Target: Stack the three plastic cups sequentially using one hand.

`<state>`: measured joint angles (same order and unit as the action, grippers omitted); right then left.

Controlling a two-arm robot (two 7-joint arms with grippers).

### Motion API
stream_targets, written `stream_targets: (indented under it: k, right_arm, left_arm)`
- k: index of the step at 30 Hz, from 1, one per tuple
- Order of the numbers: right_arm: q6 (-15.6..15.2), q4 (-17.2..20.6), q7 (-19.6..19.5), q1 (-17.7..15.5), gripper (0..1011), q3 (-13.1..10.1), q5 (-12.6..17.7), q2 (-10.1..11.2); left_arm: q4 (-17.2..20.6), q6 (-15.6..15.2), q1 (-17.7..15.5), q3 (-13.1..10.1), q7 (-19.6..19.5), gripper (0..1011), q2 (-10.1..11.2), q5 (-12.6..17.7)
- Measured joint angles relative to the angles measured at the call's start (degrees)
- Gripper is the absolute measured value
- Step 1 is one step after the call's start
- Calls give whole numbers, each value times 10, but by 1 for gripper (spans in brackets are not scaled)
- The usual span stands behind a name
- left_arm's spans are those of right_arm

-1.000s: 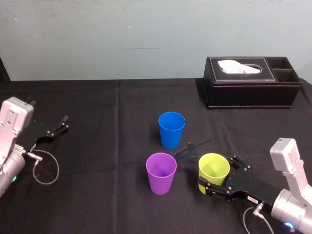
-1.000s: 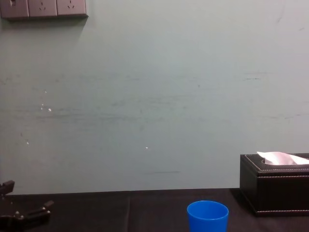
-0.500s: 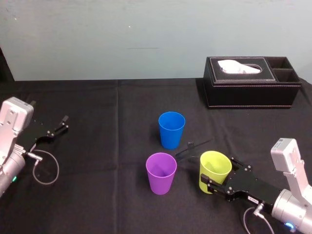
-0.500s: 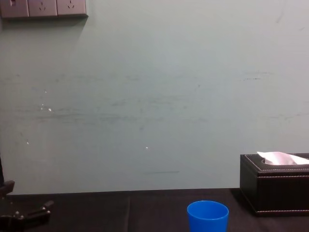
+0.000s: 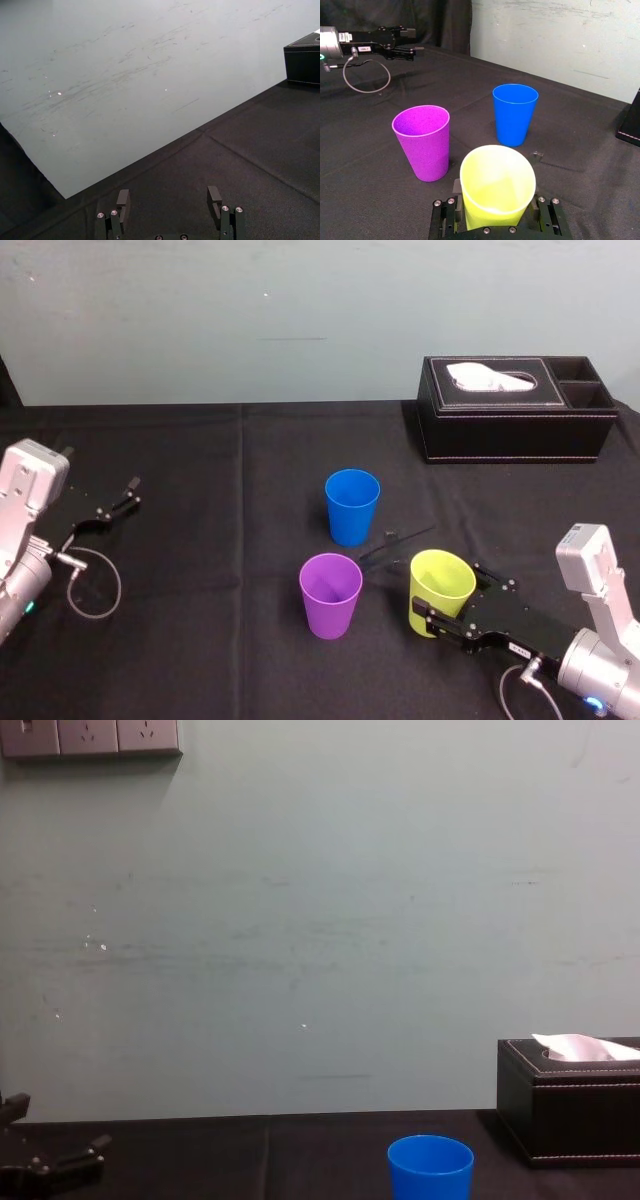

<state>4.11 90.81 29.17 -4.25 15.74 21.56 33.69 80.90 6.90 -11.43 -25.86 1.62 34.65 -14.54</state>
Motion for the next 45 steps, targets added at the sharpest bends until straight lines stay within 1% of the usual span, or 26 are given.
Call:
stream_targets:
  k: [7,10,11,14,18,21,25,29,33,37,41,45]
  right_arm:
    - [0,3,-1,-1,738,-1,0,0]
    - [-1,22,-13,-10,738,-11,-3,5]
    - [-1,22,-13,-10,738,-11,-3,5]
    - [-8,40,-25,-16,738,-20,-8,10]
    - [-33,71,-38,-19,738,-35,-10,18]
    - [-46,84,-42,-18,738,-41,-10,21]
    - [-70,108,-50,-8,738,-52,-7,22]
    - [-87,123,-55,6,738,-57,-4,21]
    - [-99,134,-59,21,738,-56,-4,18]
    - [-109,140,-62,37,738,-47,-8,13]
    - [-120,135,-68,62,738,-27,-23,2]
    - [-132,121,-73,85,737,-9,-36,-12]
  left_arm:
    - [0,0,0,0,0,1010,0,0]
    - [0,0,0,0,0,1010,0,0]
    - [0,0,0,0,0,1010,0,0]
    - [0,0,0,0,0,1010,0,0]
    - [0,0,0,0,0,1010,0,0]
    - [0,0,0,0,0,1010,0,0]
    - [0,0,0,0,0,1010,0,0]
    - [0,0,0,0,0,1010,0,0]
    - [0,0,0,0,0,1010,0,0]
    - [0,0,0,0,0,1010,0,0]
    - [0,0,0,0,0,1010,0,0]
    - [0,0,0,0,0,1010,0,0]
